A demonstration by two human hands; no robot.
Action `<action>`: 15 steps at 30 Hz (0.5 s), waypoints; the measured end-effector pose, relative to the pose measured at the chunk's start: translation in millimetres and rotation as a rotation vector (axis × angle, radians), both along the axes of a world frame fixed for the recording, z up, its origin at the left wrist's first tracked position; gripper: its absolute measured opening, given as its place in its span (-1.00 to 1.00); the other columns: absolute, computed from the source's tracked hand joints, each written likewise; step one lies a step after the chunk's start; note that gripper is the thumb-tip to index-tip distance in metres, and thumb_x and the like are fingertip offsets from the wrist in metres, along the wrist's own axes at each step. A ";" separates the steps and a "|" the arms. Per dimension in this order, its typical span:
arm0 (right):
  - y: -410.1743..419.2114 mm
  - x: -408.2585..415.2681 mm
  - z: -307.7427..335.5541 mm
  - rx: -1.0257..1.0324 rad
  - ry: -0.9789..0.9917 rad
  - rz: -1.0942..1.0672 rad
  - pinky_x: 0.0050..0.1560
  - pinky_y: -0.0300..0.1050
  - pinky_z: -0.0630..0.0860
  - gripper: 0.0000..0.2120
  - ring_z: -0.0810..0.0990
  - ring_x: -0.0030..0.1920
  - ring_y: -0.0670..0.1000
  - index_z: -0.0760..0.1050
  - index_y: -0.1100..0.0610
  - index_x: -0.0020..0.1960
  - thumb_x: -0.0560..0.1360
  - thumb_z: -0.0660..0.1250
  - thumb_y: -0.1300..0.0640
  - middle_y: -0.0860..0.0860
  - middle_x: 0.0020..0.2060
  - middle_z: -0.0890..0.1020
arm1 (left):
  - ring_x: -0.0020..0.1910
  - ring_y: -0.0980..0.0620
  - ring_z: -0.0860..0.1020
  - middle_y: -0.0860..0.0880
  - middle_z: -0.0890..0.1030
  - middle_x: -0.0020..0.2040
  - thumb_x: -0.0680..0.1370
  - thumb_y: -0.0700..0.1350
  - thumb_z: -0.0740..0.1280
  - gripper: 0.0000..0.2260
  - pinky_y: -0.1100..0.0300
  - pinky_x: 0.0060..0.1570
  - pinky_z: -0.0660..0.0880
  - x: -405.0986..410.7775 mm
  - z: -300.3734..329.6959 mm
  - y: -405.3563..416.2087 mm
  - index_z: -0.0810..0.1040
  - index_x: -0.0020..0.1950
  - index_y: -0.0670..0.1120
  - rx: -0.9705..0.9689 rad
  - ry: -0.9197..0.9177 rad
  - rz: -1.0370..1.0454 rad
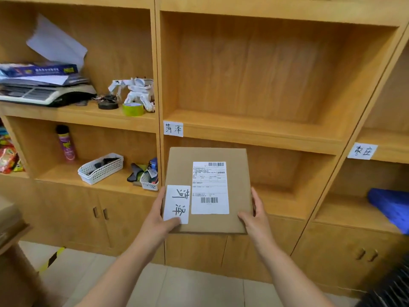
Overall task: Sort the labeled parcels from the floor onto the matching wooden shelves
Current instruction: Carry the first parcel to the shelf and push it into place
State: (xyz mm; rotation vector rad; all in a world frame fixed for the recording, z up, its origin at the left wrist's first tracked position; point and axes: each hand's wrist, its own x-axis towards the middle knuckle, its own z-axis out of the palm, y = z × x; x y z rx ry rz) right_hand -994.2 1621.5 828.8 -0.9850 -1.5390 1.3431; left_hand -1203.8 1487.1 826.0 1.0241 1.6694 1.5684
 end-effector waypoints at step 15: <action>105.9 -159.0 48.5 0.183 0.058 -0.180 0.40 -0.01 0.28 -0.28 0.32 0.38 -0.14 0.13 -0.41 0.33 0.45 0.16 0.32 -0.16 0.42 0.31 | 0.48 0.18 -0.02 0.09 0.01 0.52 0.35 -0.28 0.46 -0.19 0.25 0.27 0.15 -153.0 49.1 146.9 0.13 0.47 0.10 0.124 0.352 -0.046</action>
